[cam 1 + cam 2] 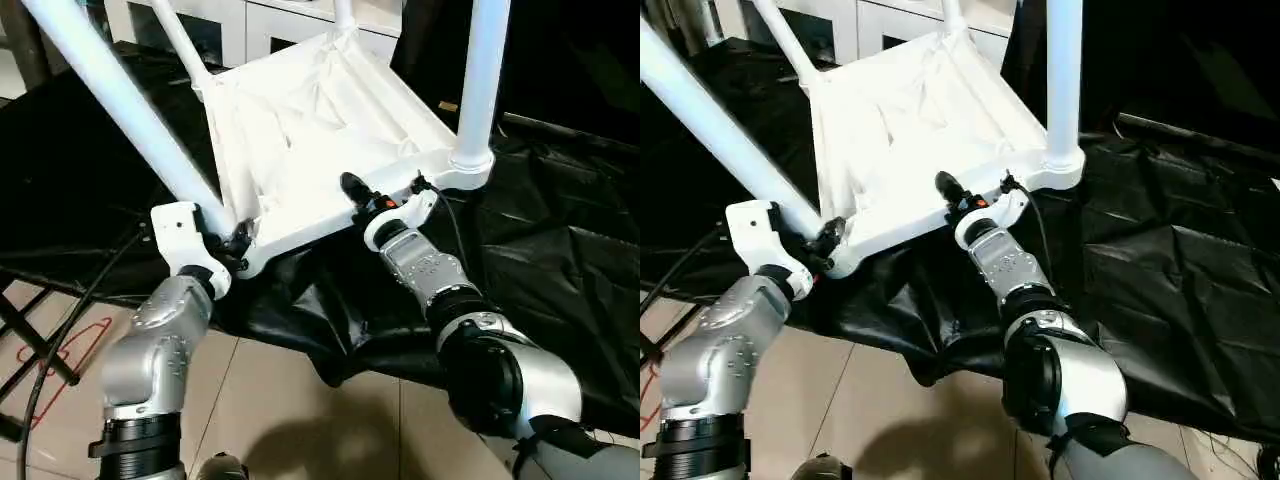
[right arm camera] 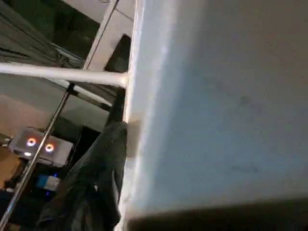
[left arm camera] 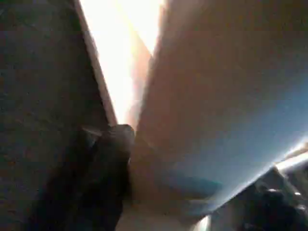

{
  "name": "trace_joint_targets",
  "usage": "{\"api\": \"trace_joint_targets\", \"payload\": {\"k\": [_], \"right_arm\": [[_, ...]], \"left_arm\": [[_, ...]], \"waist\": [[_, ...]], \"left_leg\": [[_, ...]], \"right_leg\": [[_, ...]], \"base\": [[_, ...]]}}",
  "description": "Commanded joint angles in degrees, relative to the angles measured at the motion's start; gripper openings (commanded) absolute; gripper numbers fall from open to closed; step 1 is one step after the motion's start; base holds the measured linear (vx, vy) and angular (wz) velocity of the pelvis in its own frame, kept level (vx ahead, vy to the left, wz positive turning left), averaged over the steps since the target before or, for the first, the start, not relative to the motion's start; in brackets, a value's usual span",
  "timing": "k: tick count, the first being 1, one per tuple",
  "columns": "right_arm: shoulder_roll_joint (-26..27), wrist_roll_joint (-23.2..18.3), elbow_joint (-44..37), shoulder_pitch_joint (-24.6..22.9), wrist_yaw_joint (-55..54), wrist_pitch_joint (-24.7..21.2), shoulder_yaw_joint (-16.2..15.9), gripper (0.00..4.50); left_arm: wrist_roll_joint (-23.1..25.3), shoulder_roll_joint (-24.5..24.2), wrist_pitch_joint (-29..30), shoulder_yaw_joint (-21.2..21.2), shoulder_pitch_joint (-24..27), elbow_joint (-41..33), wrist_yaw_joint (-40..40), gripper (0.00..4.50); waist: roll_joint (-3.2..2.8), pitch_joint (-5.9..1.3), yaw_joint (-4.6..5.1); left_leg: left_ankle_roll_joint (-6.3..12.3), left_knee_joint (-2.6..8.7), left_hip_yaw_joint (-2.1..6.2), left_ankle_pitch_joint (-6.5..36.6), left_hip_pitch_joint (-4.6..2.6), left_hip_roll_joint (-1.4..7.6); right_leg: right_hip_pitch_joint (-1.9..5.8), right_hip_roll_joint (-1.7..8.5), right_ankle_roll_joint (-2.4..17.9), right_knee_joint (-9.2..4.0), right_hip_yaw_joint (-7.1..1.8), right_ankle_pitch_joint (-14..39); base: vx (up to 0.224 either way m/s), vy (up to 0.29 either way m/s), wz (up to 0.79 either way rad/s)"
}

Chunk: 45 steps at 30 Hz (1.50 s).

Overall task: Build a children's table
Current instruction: Flip table

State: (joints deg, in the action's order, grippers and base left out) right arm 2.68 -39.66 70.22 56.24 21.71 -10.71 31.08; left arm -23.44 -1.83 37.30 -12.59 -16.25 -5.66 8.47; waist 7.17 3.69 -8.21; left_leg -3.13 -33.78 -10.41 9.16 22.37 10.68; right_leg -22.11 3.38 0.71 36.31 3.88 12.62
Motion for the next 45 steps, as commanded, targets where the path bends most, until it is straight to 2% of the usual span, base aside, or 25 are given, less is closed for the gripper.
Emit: {"api": "trace_joint_targets", "payload": {"k": [1, 4, 6, 11, 13, 14, 15, 16, 18, 19, 20, 21, 26, 27, 28, 29, 30, 31, 37, 42, 43, 44, 45], "right_arm": [[-1.4, 1.3, -1.6, 2.0, -1.7, 2.7, -0.2, 2.29], [-2.2, 0.6, -1.7, 2.3, -2.8, 3.6, 0.9, 2.24], [-4.0, -0.2, -2.3, 2.6, -3.7, 4.9, 2.3, 2.21], [-6.3, 0.3, -3.5, 2.3, -3.7, 5.6, 2.7, 2.15], [-7.2, 1.1, -4.7, 1.6, -3.6, 5.8, 2.1, 2.14], [-8.0, 2.5, -6.2, 0.6, -3.2, 5.9, 1.0, 2.14], [-8.3, 3.3, -7.2, 0.0, -3.2, 5.9, 0.4, 2.14], [-8.6, 4.0, -8.2, -0.6, -3.2, 5.9, -0.2, 2.14], [-8.9, 4.8, -9.2, -1.3, -3.4, 5.8, -0.9, 2.14], [-9.1, 5.7, -10.4, -2.2, -3.8, 5.8, -1.5, 2.14], [-9.4, 6.3, -11.3, -2.9, -4.2, 5.7, -1.9, 2.14], [-9.7, 6.9, -12.7, -3.9, -4.8, 5.5, -2.3, 2.14], [-10.2, 9.4, -18.3, -7.6, -7.2, 4.8, -4.3, 2.14], [-9.9, 9.6, -20.5, -8.8, -7.6, 3.9, -4.7, 2.14], [-9.5, 9.9, -22.4, -10.1, -8.3, 3.2, -5.2, 2.14], [-9.2, 10.1, -23.5, -10.9, -8.8, 2.7, -5.4, 2.11], [-9.0, 10.5, -24.3, -11.7, -9.4, 2.8, -5.7, 2.11], [-9.0, 10.5, -24.3, -11.7, -9.4, 2.8, -5.7, 2.10], [-8.3, 12.9, -28.9, -15.5, -14.9, 3.3, -6.4, 2.07], [-8.5, 15.3, -32.0, -17.9, -15.6, 1.8, -8.9, 2.07], [-8.9, 17.0, -34.0, -19.1, -15.9, 0.9, -10.7, 2.07], [-9.4, 18.3, -35.4, -20.1, -16.1, 0.3, -12.1, 2.07], [-9.4, 18.3, -35.4, -20.1, -16.1, 0.3, -12.1, 2.07]], "left_arm": [[-1.9, 0.4, 2.0, 1.9, 0.0, 1.3, 2.5, 3.32], [-2.1, -0.5, 2.1, 1.6, 0.2, 0.8, 3.4, 3.47], [-1.9, -2.6, 2.4, 1.0, 0.9, 0.1, 4.5, 3.74], [-1.0, -7.9, 2.4, 2.4, 4.1, -2.2, 8.4, 4.18], [-0.4, -10.7, 2.0, 3.5, 5.9, -3.7, 11.1, 4.32], [0.7, -13.6, 1.7, 5.2, 7.4, -5.1, 13.3, 4.37], [1.7, -15.0, 1.3, 6.2, 8.0, -5.7, 14.1, 4.44], [2.7, -16.0, 0.4, 7.1, 8.3, -6.3, 14.6, 4.44], [3.8, -16.7, -0.8, 7.9, 8.6, -6.8, 15.2, 4.48], [3.6, -17.2, -0.7, 8.4, 8.6, -7.7, 15.5, 4.48], [3.9, -17.5, -1.0, 8.9, 8.6, -8.4, 15.5, 4.48], [4.3, -18.0, -1.4, 9.7, 8.4, -9.4, 15.7, 4.50], [5.0, -19.4, -3.9, 12.9, 8.1, -11.9, 18.2, 4.50], [5.2, -19.6, -3.9, 13.6, 8.0, -12.0, 18.6, 4.50], [6.4, -19.4, -4.9, 14.3, 7.9, -11.5, 18.3, 4.50], [7.3, -19.1, -5.8, 14.7, 7.8, -11.0, 18.1, 4.50], [7.9, -19.1, -5.9, 15.4, 7.6, -10.8, 18.2, 4.50], [7.9, -19.1, -5.9, 15.4, 7.6, -10.8, 18.2, 4.50], [7.0, -20.1, -5.5, 18.4, 7.7, -13.5, 21.2, 4.50], [7.5, -20.9, -6.2, 19.1, 7.5, -14.1, 21.6, 4.50], [8.1, -21.1, -6.8, 19.0, 7.1, -14.1, 21.3, 4.50], [8.8, -21.1, -7.3, 18.9, 6.7, -14.0, 21.0, 4.50], [8.8, -21.1, -7.3, 18.9, 6.7, -14.0, 21.0, 4.50]], "waist": [[-0.75, -4.25, 0.24], [-0.86, -4.21, 0.22], [-1.40, -4.15, 0.21], [-1.28, -4.17, 0.10], [-1.37, -4.15, 0.13], [-1.29, -4.04, 0.21], [-1.39, -3.91, 0.18], [-1.22, -3.81, 0.07], [-1.40, -3.51, -0.17], [-1.40, -3.41, -0.14], [-1.40, -3.41, -0.14], [-1.18, -3.45, -0.19], [-1.03, -3.53, -0.38], [-1.42, -3.54, -0.29], [-1.46, -3.62, -0.26], [-1.24, -3.72, -0.29], [-1.42, -3.80, -0.27], [-1.29, -3.82, -0.17], [-1.16, -3.86, -0.08], [-1.02, -3.66, 0.45], [-0.48, -3.59, 0.69], [-0.84, -3.55, 0.50], [-0.82, -3.50, 0.69]], "left_leg": [[-0.71, 3.52, 0.71, 4.8, -1.75, 3.04], [-0.58, 3.52, 0.61, 5.5, -1.87, 3.06], [-1.39, 3.68, 0.63, 6.8, -2.12, 3.18], [-2.20, 3.70, 0.45, 7.9, -2.10, 3.19], [-2.49, 3.67, 0.37, 7.7, -2.10, 3.15], [-2.49, 3.77, 0.39, 8.0, -1.93, 3.12], [-2.69, 3.88, 0.34, 9.4, -2.17, 3.15], [-2.81, 3.88, 0.27, 10.2, -2.38, 3.17], [-3.80, 4.02, 0.13, 13.7, -2.78, 3.26], [-4.44, 4.06, 0.13, 15.6, -2.82, 3.23], [-4.44, 4.06, 0.13, 15.6, -2.82, 3.23], [-4.93, 4.15, 0.34, 16.6, -2.61, 3.34], [-4.98, 4.13, 0.33, 14.6, -2.32, 3.18], [-5.22, 4.12, 0.32, 14.4, -2.37, 3.12], [-5.33, 4.12, 0.32, 14.3, -2.35, 3.11], [-5.29, 4.11, 0.34, 13.4, -2.30, 3.15], [-5.29, 4.13, 0.38, 12.9, -2.27, 3.16], [-5.54, 4.11, 0.38, 12.6, -2.26, 3.11], [-5.27, 4.03, 0.29, 11.5, -2.16, 2.97], [-5.38, 4.11, 0.34, 13.0, -2.05, 2.89], [-5.33, 4.19, 0.37, 13.4, -1.88, 2.87], [-5.28, 4.17, 0.37, 13.1, -2.14, 2.93], [-5.49, 4.26, 0.48, 13.8, -2.14, 2.94]], "right_leg": [[2.23, 5.01, 9.6, -2.98, -2.82, -2.7], [2.15, 5.08, 9.4, -3.09, -2.87, -1.5], [1.94, 4.91, 9.0, -3.17, -2.80, -0.4], [1.89, 4.93, 8.4, -3.13, -2.83, 0.9], [1.87, 4.80, 8.3, -3.05, -2.81, 0.4], [1.90, 4.79, 8.2, -3.14, -2.82, 1.0], [1.63, 4.69, 7.2, -3.37, -2.86, 3.3], [1.46, 4.69, 6.9, -3.58, -2.89, 4.4], [0.92, 4.89, 6.2, -4.23, -3.12, 9.9], [0.76, 5.03, 6.2, -4.45, -3.20, 12.8], [0.76, 5.03, 6.2, -4.45, -3.20, 12.8], [0.78, 5.22, 5.7, -4.55, -3.20, 15.2], [0.88, 5.13, 4.7, -4.48, -3.23, 14.4], [0.76, 4.99, 4.5, -4.34, -3.25, 14.0], [0.81, 4.92, 4.4, -4.35, -3.25, 13.6], [0.93, 4.83, 4.1, -4.21, -3.24, 11.9], [1.01, 4.81, 4.0, -4.07, -3.22, 10.7], [1.03, 4.71, 4.1, -3.91, -3.19, 9.9], [1.21, 4.74, 4.3, -3.76, -3.25, 8.2], [1.23, 4.65, 3.8, -4.12, -3.26, 10.7], [1.37, 4.72, 3.6, -4.26, -3.26, 12.1], [1.17, 4.68, 3.1, -4.35, -3.33, 12.5], [1.17, 4.64, 2.9, -4.32, -3.26, 13.0]], "base": [[0.000, 0.000, 0.00], [0.000, 0.000, 0.00], [0.000, 0.000, 0.00], [0.000, 0.000, 0.00], [0.000, 0.000, 0.00], [0.000, 0.000, 0.00], [0.000, 0.000, 0.00], [0.000, 0.000, 0.00], [0.000, 0.000, 0.00], [0.000, 0.000, 0.00], [0.000, 0.000, 0.00], [0.000, 0.000, 0.00], [0.000, 0.000, 0.00], [0.000, 0.000, 0.00], [0.000, 0.000, 0.00], [0.000, 0.000, 0.00], [0.000, 0.000, 0.00], [0.000, 0.000, 0.00], [0.000, 0.000, 0.00], [0.000, 0.000, 0.00], [0.000, 0.000, 0.00], [0.000, 0.000, 0.00], [0.000, 0.000, 0.00]]}}
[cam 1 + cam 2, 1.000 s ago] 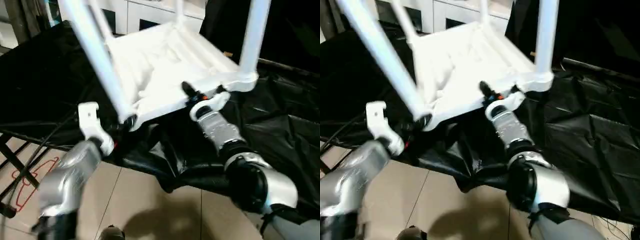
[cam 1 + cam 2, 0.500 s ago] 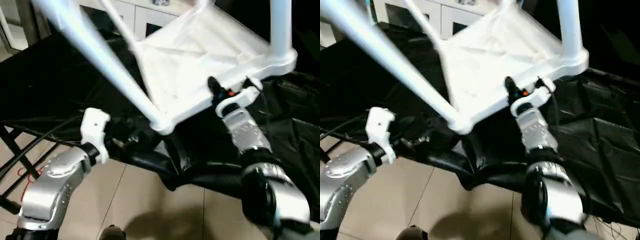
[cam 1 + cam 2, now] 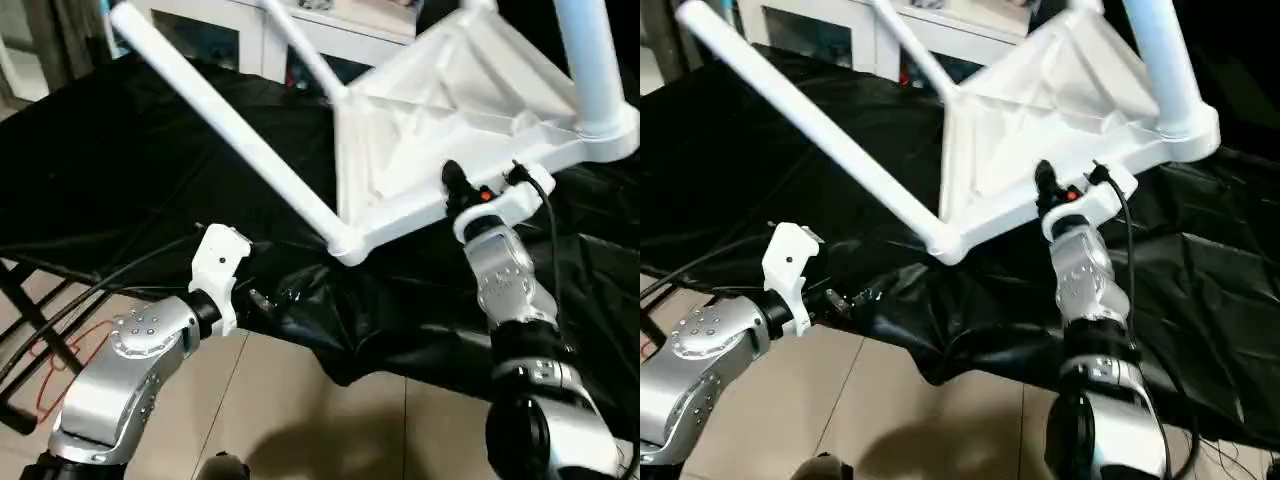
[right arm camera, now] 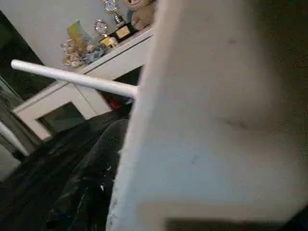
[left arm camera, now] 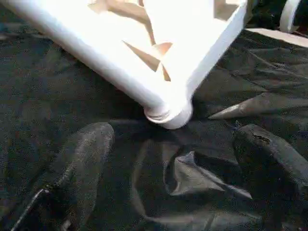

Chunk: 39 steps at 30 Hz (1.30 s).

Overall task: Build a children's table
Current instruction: Flip table

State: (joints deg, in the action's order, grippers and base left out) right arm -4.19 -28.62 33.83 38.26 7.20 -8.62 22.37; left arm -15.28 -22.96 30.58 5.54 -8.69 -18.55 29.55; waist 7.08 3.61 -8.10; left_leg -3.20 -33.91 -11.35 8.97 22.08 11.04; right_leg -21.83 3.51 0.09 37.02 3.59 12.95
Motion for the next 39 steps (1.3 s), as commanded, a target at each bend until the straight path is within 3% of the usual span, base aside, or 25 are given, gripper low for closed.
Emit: {"api": "trace_joint_targets", "payload": {"k": [1, 2, 6, 7, 10, 16, 23, 24, 25, 26, 29, 30, 31, 32, 33, 34, 37, 39], "right_arm": [[-3.7, 10.5, -0.9, -3.3, -2.4, -1.7, -5.7, 2.07], [-4.7, 12.6, -1.7, -3.7, -3.3, -1.8, -7.1, 2.07], [-7.0, 16.0, -3.5, -4.3, -6.1, -3.4, -9.3, 2.07], [-7.3, 16.5, -3.9, -4.4, -6.5, -3.8, -9.5, 2.07], [-7.8, 17.0, -4.0, -4.4, -7.3, -4.4, -9.6, 2.07], [-10.1, 19.9, -5.4, -4.9, -12.2, -6.7, -10.5, 2.03], [-11.2, 25.2, -7.3, -4.6, -13.9, -6.6, -13.4, 2.01], [-11.2, 25.4, -7.3, -4.1, -13.4, -6.7, -14.1, 2.01], [-11.3, 25.4, -7.3, -3.8, -13.1, -6.8, -14.5, 2.01], [-11.3, 25.1, -7.0, -3.5, -12.5, -6.9, -14.8, 2.01], [-11.7, 25.9, -6.4, -3.1, -11.8, -7.1, -16.3, 2.01], [-12.4, 27.0, -6.2, -3.0, -9.9, -6.8, -18.1, 2.01], [-12.4, 27.1, -6.2, -3.1, -9.6, -6.6, -18.2, 2.36], [-12.2, 27.1, -6.1, -3.4, -8.6, -5.6, -18.4, 2.36], [-12.2, 27.1, -6.1, -3.4, -8.6, -5.4, -18.4, 2.57], [-11.7, 26.9, -6.4, -3.8, -8.5, -4.7, -18.3, 2.79], [-11.4, 26.8, -6.6, -4.0, -8.5, -4.2, -18.2, 2.95], [-10.7, 27.0, -6.8, -4.5, -9.9, -2.8, -18.5, 3.27]], "left_arm": [[1.8, 0.4, -2.4, 0.4, -2.3, -0.6, -0.9, 4.50], [2.2, 0.8, -3.8, 0.2, -3.7, -0.2, -1.1, 4.50], [2.6, 2.2, -6.8, 0.0, -7.2, 0.5, -1.5, 4.50], [2.3, 2.4, -6.8, 0.0, -7.8, 0.5, -1.4, 4.50], [2.2, 2.3, -7.2, 0.2, -8.5, 0.6, -0.9, 4.50], [2.8, 2.0, -8.9, 1.6, -11.5, 1.3, 1.1, 4.50], [4.0, 1.3, -11.0, 2.3, -13.3, 2.5, 2.2, 4.50], [3.8, 1.3, -11.3, 2.1, -14.2, 3.0, 2.6, 4.50], [3.5, 1.4, -11.5, 2.0, -14.9, 3.3, 2.8, 4.50], [3.7, 1.5, -12.0, 2.0, -15.7, 3.7, 2.9, 4.50], [3.7, 1.6, -12.7, 2.2, -17.5, 4.1, 3.6, 4.50], [4.8, 1.4, -14.3, 3.0, -20.4, 5.1, 4.5, 4.50], [5.6, 1.2, -15.3, 3.4, -21.2, 5.6, 4.5, 4.50], [8.8, 0.7, -18.9, 4.8, -24.5, 7.8, 4.5, 4.50], [9.4, 0.6, -19.4, 5.0, -25.0, 8.1, 4.5, 4.50], [11.7, 0.4, -22.4, 6.0, -27.6, 10.2, 4.1, 4.50], [12.5, 0.7, -23.9, 6.1, -29.0, 11.5, 3.7, 4.50], [14.0, 2.5, -28.7, 5.4, -33.5, 16.7, 1.3, 4.50]], "waist": [[-0.16, -3.31, 0.72], [-0.40, -3.33, 0.50], [-0.29, -3.20, 0.51], [-0.30, -3.39, 0.44], [0.05, -3.46, 0.52], [-0.13, -3.44, -0.04], [0.08, -3.57, -0.05], [0.64, -3.57, 0.14], [0.47, -3.57, 0.12], [0.70, -3.63, 0.39], [0.59, -3.81, 0.77], [0.95, -3.89, 0.79], [0.85, -3.88, 0.74], [0.92, -3.90, 0.78], [1.53, -3.84, 0.77], [1.18, -3.92, 0.71], [1.37, -4.08, 0.89], [1.36, -4.71, 1.06]], "left_leg": [[-5.50, 4.46, 1.40, 14.9, -1.83, 2.56], [-5.61, 4.38, 1.41, 15.0, -1.97, 2.58], [-6.61, 4.44, 1.55, 17.0, -2.10, 2.53], [-7.04, 4.36, 1.58, 17.9, -2.40, 2.55], [-7.49, 4.34, 1.74, 20.9, -2.67, 2.45], [-8.34, 4.40, 1.69, 24.8, -3.48, 2.54], [-8.89, 4.56, 2.09, 24.8, -2.74, 2.52], [-8.57, 4.54, 2.14, 24.5, -2.47, 2.53], [-8.42, 4.49, 2.14, 24.2, -2.52, 2.50], [-8.17, 4.43, 2.09, 23.5, -2.45, 2.50], [-7.96, 4.52, 2.17, 20.8, -1.95, 2.54], [-7.61, 4.48, 2.10, 18.6, -1.72, 2.55], [-7.42, 4.43, 2.00, 17.8, -1.74, 2.51], [-7.31, 4.38, 1.95, 16.5, -1.61, 2.55], [-6.91, 4.29, 1.85, 16.0, -1.49, 2.51], [-6.91, 4.15, 1.83, 14.6, -1.50, 2.52], [-6.99, 4.06, 1.80, 12.2, -1.36, 2.50], [-6.17, 3.46, 1.54, 8.3, -1.43, 2.31]], "right_leg": [[0.86, 4.54, 3.1, -5.43, -2.97, 14.8], [0.79, 4.69, 2.9, -5.44, -3.02, 15.4], [0.44, 4.70, 1.6, -5.86, -3.04, 18.9], [0.24, 4.70, 1.4, -5.87, -3.03, 18.9], [-0.03, 4.61, 1.4, -6.04, -2.93, 20.2], [-0.75, 4.44, 2.0, -6.17, -2.94, 18.9], [-0.16, 4.83, 1.2, -6.26, -2.90, 21.6], [0.02, 4.93, 1.2, -6.28, -2.88, 21.9], [-0.04, 4.98, 1.2, -6.26, -2.88, 22.2], [-0.04, 4.96, 1.3, -6.27, -2.87, 21.9], [0.48, 4.87, 1.5, -5.76, -2.78, 18.6], [0.74, 4.80, 1.6, -5.47, -2.76, 16.4], [0.69, 4.75, 1.5, -5.49, -2.80, 15.7], [0.88, 4.81, 1.6, -5.37, -2.84, 14.1], [0.90, 4.71, 1.1, -5.61, -2.86, 14.3], [1.05, 4.90, 1.0, -5.27, -2.97, 13.3], [1.34, 4.84, 1.5, -4.86, -2.85, 9.9], [1.57, 4.58, 2.6, -4.09, -2.88, 2.9]], "base": [[0.000, 0.000, 0.00], [0.000, 0.000, 0.00], [0.000, 0.000, 0.00], [0.000, 0.000, 0.00], [0.000, 0.000, 0.00], [0.000, 0.000, 0.00], [0.000, 0.000, 0.00], [0.000, 0.000, 0.00], [0.000, 0.000, 0.00], [0.000, 0.000, 0.00], [0.000, 0.000, 0.00], [0.000, 0.000, 0.00], [0.000, 0.000, 0.00], [0.000, 0.000, 0.00], [0.000, 0.000, 0.00], [0.000, 0.000, 0.00], [0.000, 0.000, 0.00], [0.000, 0.000, 0.00]]}}
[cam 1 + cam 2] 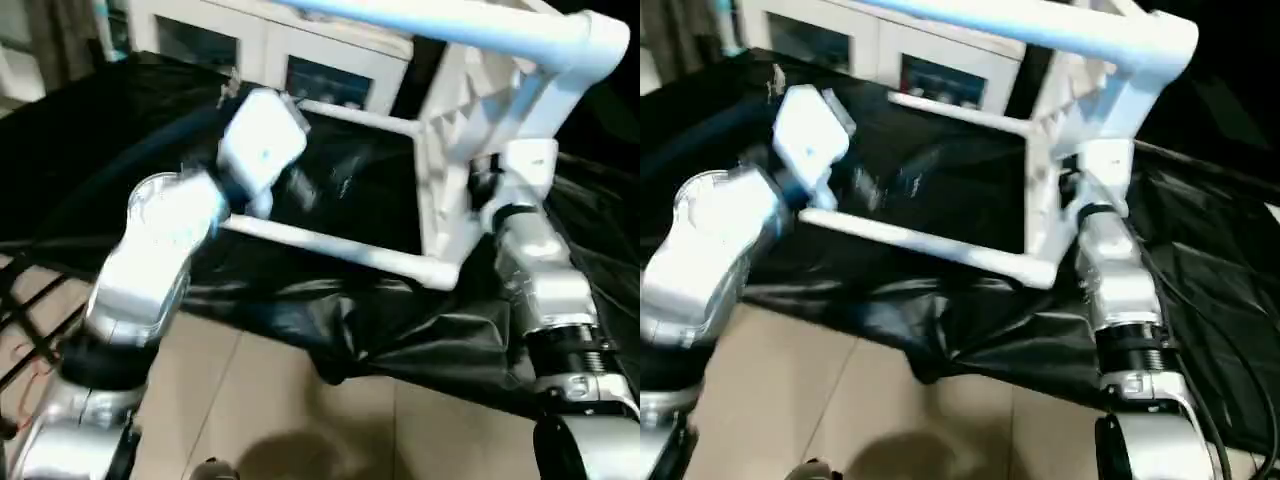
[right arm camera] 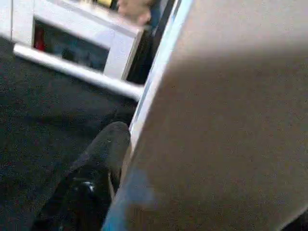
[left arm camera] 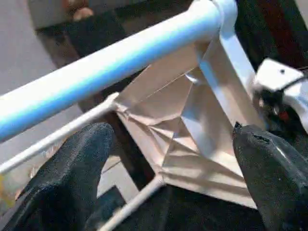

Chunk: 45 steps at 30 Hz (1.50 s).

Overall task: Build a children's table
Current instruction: Flip table

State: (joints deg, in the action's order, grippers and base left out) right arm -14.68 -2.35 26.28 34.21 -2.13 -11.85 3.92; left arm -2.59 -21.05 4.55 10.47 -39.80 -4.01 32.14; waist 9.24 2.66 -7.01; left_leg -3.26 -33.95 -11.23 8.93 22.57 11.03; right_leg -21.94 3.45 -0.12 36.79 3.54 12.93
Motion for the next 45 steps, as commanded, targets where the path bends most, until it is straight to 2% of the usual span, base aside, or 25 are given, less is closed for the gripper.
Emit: {"api": "trace_joint_targets", "payload": {"k": [1, 2, 5, 6, 7, 8, 11, 12, 15, 17, 18, 21, 22, 25, 27, 28, 29, 31, 32, 35, 37, 38, 41, 42, 45], "right_arm": [[-0.1, 0.9, 0.7, -0.5, -0.9, 0.8, -0.1, 3.27], [0.0, 1.0, 0.5, -0.8, -1.3, 1.8, -0.2, 3.44], [0.6, 1.0, -0.9, -2.0, -1.3, 4.2, 0.4, 3.58], [0.7, 0.9, -2.1, -2.8, -0.8, 4.8, 0.5, 3.73], [0.8, 0.8, -3.1, -3.5, -0.3, 5.6, 0.6, 3.85], [0.8, 0.8, -4.1, -4.2, -0.2, 6.5, 0.6, 3.92], [1.2, 0.4, -6.8, -6.6, 0.1, 8.8, 0.7, 4.17], [1.4, 0.3, -7.4, -7.2, 0.1, 9.4, 0.7, 4.28], [1.9, 0.5, -9.3, -9.1, -0.3, 10.1, 0.3, 4.40], [2.7, -0.6, -11.1, -10.5, 0.4, 10.5, 0.4, 4.40], [3.3, -1.2, -13.3, -12.0, 1.2, 11.2, 0.3, 4.40], [3.8, -1.1, -17.2, -14.9, 2.3, 13.1, -0.7, 4.40], [4.0, -1.0, -18.2, -15.7, 2.3, 13.6, -0.9, 4.40], [4.5, -0.7, -20.3, -17.3, 2.4, 14.6, -1.3, 4.40], [5.2, -1.7, -22.7, -19.0, 3.4, 15.5, -2.0, 4.40], [5.6, -3.4, -25.0, -20.4, 6.3, 17.0, -3.5, 4.40], [5.4, -3.6, -25.8, -20.8, 7.8, 18.2, -4.5, 4.40], [5.2, -4.5, -26.9, -21.1, 10.6, 19.2, -6.2, 4.40], [5.3, -5.2, -27.4, -21.2, 12.1, 19.2, -6.7, 4.40], [5.4, -9.0, -29.0, -21.1, 17.3, 17.2, -8.1, 4.40], [5.2, -9.8, -29.8, -21.1, 18.9, 17.0, -8.7, 4.43], [5.0, -9.5, -30.0, -21.2, 19.1, 17.3, -8.9, 4.43], [4.6, -9.4, -30.1, -21.4, 20.4, 17.3, -9.3, 4.43], [4.6, -9.8, -30.1, -21.5, 21.0, 17.2, -9.4, 4.43], [4.5, -10.6, -30.1, -21.3, 22.3, 16.9, -9.7, 4.43]], "left_arm": [[1.8, 0.8, -4.2, 0.5, -3.5, 3.6, -1.7, 4.50], [3.0, 1.1, -6.9, 0.4, -5.6, 6.7, -2.6, 4.50], [8.0, 0.3, -12.9, 1.3, -10.5, 14.4, -5.9, 4.50], [9.9, -0.2, -14.3, 1.9, -12.3, 16.7, -6.9, 4.50], [12.1, -1.0, -15.7, 2.9, -13.9, 18.5, -7.6, 4.50], [14.2, -1.7, -17.2, 3.9, -15.2, 19.9, -8.4, 4.50], [20.4, -3.2, -22.9, 6.2, -18.5, 23.9, -12.1, 4.50], [22.3, -3.8, -24.5, 7.1, -19.3, 24.9, -12.9, 4.50], [28.2, -5.2, -27.2, 9.3, -21.7, 29.0, -16.9, 4.50], [29.6, -5.4, -28.6, 9.9, -23.3, 31.8, -17.6, 4.50], [31.0, -5.5, -29.9, 10.5, -25.1, 35.0, -19.1, 4.50], [33.9, -5.5, -29.7, 11.2, -28.2, 39.5, -22.7, 4.50], [34.4, -5.4, -29.7, 11.2, -28.9, 40.5, -23.4, 4.50], [35.3, -5.3, -30.2, 11.3, -30.3, 42.9, -24.7, 4.50], [35.8, -5.2, -30.4, 11.3, -31.6, 45.0, -25.8, 4.50], [37.1, -4.9, -30.2, 11.6, -33.0, 47.5, -27.3, 4.50], [37.1, -4.7, -30.6, 11.6, -33.5, 48.6, -27.4, 4.50], [37.6, -4.5, -30.1, 11.7, -34.4, 49.9, -28.4, 4.50], [37.7, -4.2, -30.1, 11.7, -35.0, 51.1, -29.0, 4.50], [37.2, -3.5, -30.0, 11.1, -36.9, 54.7, -30.1, 4.50], [37.1, -3.2, -30.3, 10.8, -37.7, 56.5, -31.1, 4.21], [37.3, -3.2, -30.5, 10.8, -38.0, 57.2, -31.3, 4.21], [36.8, -3.0, -30.8, 10.6, -38.7, 59.7, -30.6, 4.01], [36.6, -3.0, -31.1, 10.4, -38.9, 60.6, -30.7, 3.78], [36.0, -2.8, -31.3, 10.1, -39.3, 62.1, -30.1, 3.64]], "waist": [[-0.59, -3.90, 0.08], [-0.61, -3.72, 0.08], [-0.94, -3.83, 0.18], [-0.99, -3.61, 0.21], [-1.30, -3.68, 0.18], [-1.21, -3.66, 0.22], [-1.69, -3.58, 0.18], [-1.54, -3.46, 0.21], [-1.70, -3.30, 0.24], [-1.76, -3.14, 0.12], [-1.78, -3.13, 0.16], [-1.90, -3.13, -0.07], [-2.04, -3.15, -0.08], [-1.91, -3.04, 0.00], [-2.42, -3.05, -0.10], [-2.52, -3.12, -0.12], [-2.42, -3.07, -0.09], [-2.84, -3.05, -0.09], [-2.69, -3.01, 0.00], [-2.85, -2.85, -0.30], [-2.94, -2.78, -0.60], [-3.15, -2.77, -0.90], [-3.15, -2.73, -1.53], [-3.12, -2.73, -1.72], [-2.99, -2.74, -1.91]], "left_leg": [[-5.15, 3.28, 1.39, 5.4, -1.83, 2.26], [-4.66, 3.35, 1.42, 4.5, -1.60, 2.19], [-4.09, 3.23, 1.47, 4.9, -1.70, 2.26], [-3.91, 3.27, 1.44, 5.4, -1.73, 2.21], [-4.12, 3.28, 1.50, 5.7, -1.87, 2.29], [-4.14, 3.30, 1.51, 6.5, -2.00, 2.42], [-4.64, 3.44, 1.65, 7.7, -2.12, 2.58], [-4.76, 3.54, 1.69, 8.7, -2.10, 2.67], [-5.21, 3.71, 1.80, 11.5, -2.20, 2.77], [-5.15, 3.71, 1.78, 12.4, -2.30, 2.72], [-5.20, 3.83, 1.92, 12.6, -2.09, 2.76], [-4.97, 3.80, 2.01, 13.6, -2.11, 2.81], [-4.97, 3.78, 2.04, 13.6, -2.15, 2.85], [-4.49, 3.84, 2.13, 14.1, -2.00, 2.84], [-4.14, 3.77, 2.11, 13.4, -2.00, 2.85], [-3.26, 3.68, 2.13, 13.2, -1.98, 2.79], [-2.98, 3.68, 2.10, 13.1, -1.87, 2.77], [-2.67, 3.80, 2.31, 13.2, -1.80, 2.89], [-2.36, 3.77, 2.32, 13.1, -1.74, 2.91], [-1.50, 3.72, 2.23, 14.0, -2.03, 2.94], [-1.47, 3.77, 2.26, 13.9, -2.08, 3.05], [-1.56, 3.75, 2.25, 13.9, -2.23, 3.11], [-1.85, 3.77, 2.19, 13.6, -2.32, 3.10], [-1.98, 3.79, 2.17, 13.7, -2.31, 3.04], [-2.10, 3.85, 2.24, 14.1, -2.26, 3.10]], "right_leg": [[1.87, 4.47, 3.6, -3.31, -2.74, -2.3], [1.96, 4.34, 3.8, -3.31, -2.72, -3.6], [2.11, 4.41, 3.6, -3.07, -2.71, -5.2], [1.97, 4.30, 3.4, -3.35, -2.73, -4.7], [2.00, 4.38, 3.5, -3.22, -2.72, -4.7], [1.85, 4.36, 3.2, -3.44, -2.72, -4.6], [1.90, 4.56, 4.0, -3.36, -2.69, -4.2], [1.87, 4.69, 4.1, -3.41, -2.71, -3.2], [1.61, 4.81, 4.3, -3.73, -2.72, 0.4], [1.40, 4.94, 4.6, -4.03, -2.80, 2.4], [1.53, 5.02, 4.8, -3.98, -2.78, 2.8], [1.42, 5.14, 5.1, -4.07, -2.75, 3.5], [1.38, 5.26, 5.3, -4.04, -2.76, 3.3], [1.46, 5.31, 6.1, -4.13, -2.75, 3.8], [1.46, 5.31, 6.7, -4.02, -2.82, 2.3], [1.64, 5.33, 7.1, -3.93, -2.85, 1.0], [1.63, 5.27, 7.1, -4.06, -2.86, 0.8], [1.86, 5.39, 7.5, -3.94, -2.79, 0.4], [1.88, 5.34, 7.9, -3.96, -2.72, 0.2], [1.72, 5.32, 8.9, -4.14, -2.84, 1.0], [1.63, 5.35, 9.0, -4.13, -2.86, 0.7], [1.50, 5.42, 9.0, -4.14, -2.88, 0.7], [1.46, 5.43, 9.0, -4.07, -2.90, 0.1], [1.49, 5.43, 8.9, -4.10, -2.89, 0.3], [1.54, 5.58, 8.9, -4.12, -2.84, 0.9]], "base": [[0.000, 0.000, 0.00], [0.000, 0.000, 0.00], [0.000, 0.000, 0.00], [0.000, 0.000, 0.00], [0.000, 0.000, 0.00], [0.000, 0.000, 0.00], [0.000, 0.000, 0.00], [0.000, 0.000, 0.00], [0.000, 0.000, 0.00], [0.000, 0.000, 0.00], [0.000, 0.000, 0.00], [0.000, 0.000, 0.00], [0.000, 0.000, 0.00], [0.000, 0.000, 0.00], [0.000, 0.000, 0.00], [0.000, 0.000, 0.00], [0.000, 0.000, 0.00], [0.000, 0.000, 0.00], [0.000, 0.000, 0.00], [0.000, 0.000, 0.00], [0.000, 0.000, 0.00], [0.000, 0.000, 0.00], [0.000, 0.000, 0.00], [0.000, 0.000, 0.00], [0.000, 0.000, 0.00]]}}
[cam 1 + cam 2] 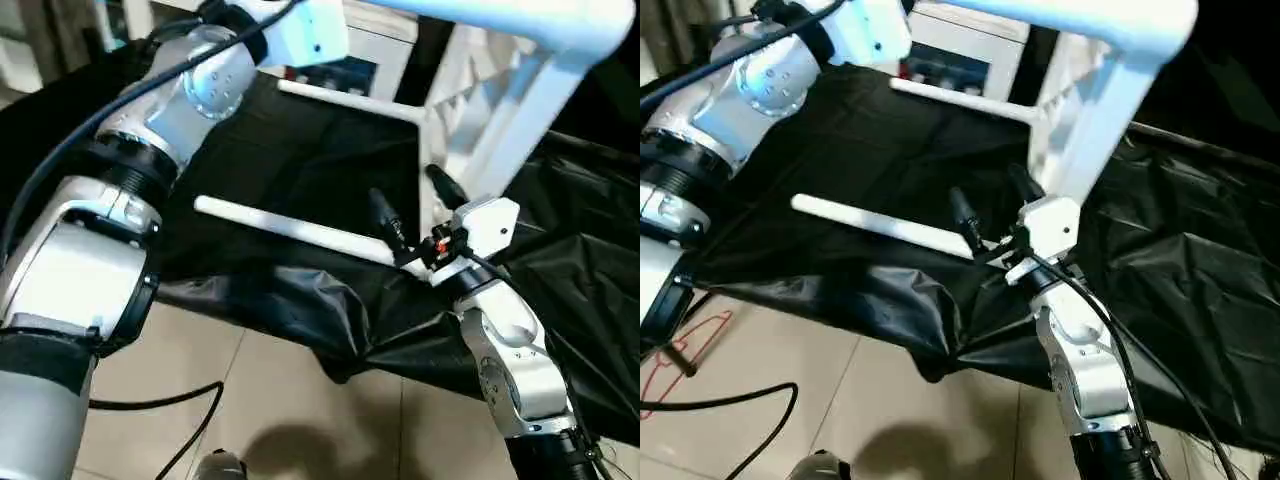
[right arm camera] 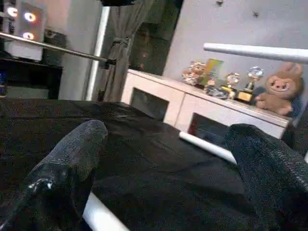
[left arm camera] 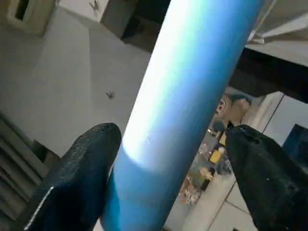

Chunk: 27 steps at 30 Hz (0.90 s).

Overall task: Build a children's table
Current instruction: Flip table

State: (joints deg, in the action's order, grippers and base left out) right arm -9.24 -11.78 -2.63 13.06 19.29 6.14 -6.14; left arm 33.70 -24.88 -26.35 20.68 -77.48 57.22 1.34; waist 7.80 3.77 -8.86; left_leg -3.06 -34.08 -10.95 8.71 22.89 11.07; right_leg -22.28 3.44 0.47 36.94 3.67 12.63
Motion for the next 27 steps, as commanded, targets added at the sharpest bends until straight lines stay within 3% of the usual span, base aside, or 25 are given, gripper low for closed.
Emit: {"api": "trace_joint_targets", "payload": {"k": [1, 2, 3, 11, 15, 17, 18, 23, 24, 27], "right_arm": [[-0.9, -1.3, -1.2, 0.0, 1.3, -1.2, 0.3, 4.43], [-0.9, -1.6, -1.4, 0.0, 1.8, -1.4, 0.2, 4.43], [-0.8, -2.0, -1.6, 0.0, 2.5, -1.6, 0.1, 4.43], [-0.7, -3.7, -2.1, 0.1, 5.2, -2.6, -0.6, 4.43], [-0.9, -3.8, -2.2, 0.1, 6.1, -3.2, -0.8, 4.43], [-1.5, -3.6, -2.0, 0.2, 6.9, -3.8, -1.0, 4.43], [-2.1, -3.4, -1.7, 0.4, 7.4, -4.2, -0.9, 4.43], [-4.1, -4.0, -0.6, 1.2, 9.2, -5.7, 0.3, 4.43], [-4.8, -4.1, -0.2, 1.5, 9.8, -5.9, 0.8, 4.43], [-5.6, -4.2, 0.4, 1.8, 10.4, -6.0, 1.5, 4.43]], "left_arm": [[-0.3, 1.1, -0.4, -0.1, -1.8, 1.3, 0.9, 3.55], [-0.3, 1.2, -0.5, 0.1, -2.1, 2.0, 0.7, 3.44], [-0.1, 1.2, -0.7, 0.3, -2.4, 2.7, 0.3, 3.32], [0.5, 1.6, -0.9, 1.0, -4.1, 5.1, 1.0, 2.72], [-2.0, 2.4, -0.1, -0.1, -4.7, 6.3, 6.2, 2.31], [-5.7, 3.5, 2.6, -2.3, -4.7, 7.2, 11.9, 2.23], [-10.3, 4.8, 6.6, -5.5, -4.7, 8.0, 17.5, 2.18], [-15.4, 6.2, 14.9, -10.4, -5.8, 10.3, 20.7, 2.14], [-16.4, 6.4, 17.2, -11.6, -5.9, 10.7, 20.7, 2.14], [-18.3, 6.9, 19.9, -13.5, -5.9, 10.9, 20.4, 2.14]], "waist": [[-1.54, -3.84, -0.10], [-1.57, -3.81, -0.18], [-1.15, -3.76, -0.27], [-1.35, -3.76, -0.84], [-1.36, -3.69, -1.09], [-1.26, -3.61, -1.11], [-1.25, -3.46, -1.28], [-1.19, -2.98, -2.23], [-0.93, -2.80, -2.42], [-1.06, -2.88, -2.45]], "left_leg": [[-2.30, 3.95, 1.93, 14.5, -2.62, 3.03], [-2.32, 3.99, 1.97, 14.9, -2.62, 3.07], [-2.22, 4.01, 1.98, 15.1, -2.56, 3.07], [-2.06, 4.01, 2.07, 14.9, -2.58, 3.15], [-2.35, 4.11, 2.09, 15.2, -2.63, 3.13], [-2.36, 4.08, 2.02, 15.2, -2.66, 3.06], [-2.44, 4.13, 1.94, 15.4, -2.75, 3.04], [-2.53, 4.23, 1.93, 18.3, -3.04, 3.06], [-2.23, 4.22, 1.98, 19.1, -2.94, 2.97], [-1.79, 4.22, 2.01, 18.5, -2.89, 3.06]], "right_leg": [[1.82, 5.62, 8.3, -4.32, -2.98, 1.5], [1.82, 5.65, 8.3, -4.40, -2.99, 2.2], [1.85, 5.66, 8.0, -4.51, -2.99, 3.0], [1.72, 5.82, 7.5, -4.53, -2.99, 3.7], [1.64, 5.85, 7.6, -4.61, -2.93, 4.4], [1.60, 5.86, 7.7, -4.68, -2.95, 4.7], [1.55, 5.89, 8.1, -4.79, -2.97, 5.7], [1.41, 6.26, 7.5, -5.53, -3.09, 12.1], [1.51, 6.53, 6.5, -5.98, -3.17, 16.7], [1.51, 6.61, 6.2, -6.15, -3.13, 18.5]], "base": [[0.000, 0.000, 0.00], [0.000, 0.000, 0.00], [0.000, 0.000, 0.00], [0.000, 0.000, 0.00], [0.000, 0.000, 0.00], [0.000, 0.000, 0.00], [0.000, 0.000, 0.00], [0.000, 0.000, 0.00], [0.000, 0.000, 0.00], [0.000, 0.000, 0.00]]}}
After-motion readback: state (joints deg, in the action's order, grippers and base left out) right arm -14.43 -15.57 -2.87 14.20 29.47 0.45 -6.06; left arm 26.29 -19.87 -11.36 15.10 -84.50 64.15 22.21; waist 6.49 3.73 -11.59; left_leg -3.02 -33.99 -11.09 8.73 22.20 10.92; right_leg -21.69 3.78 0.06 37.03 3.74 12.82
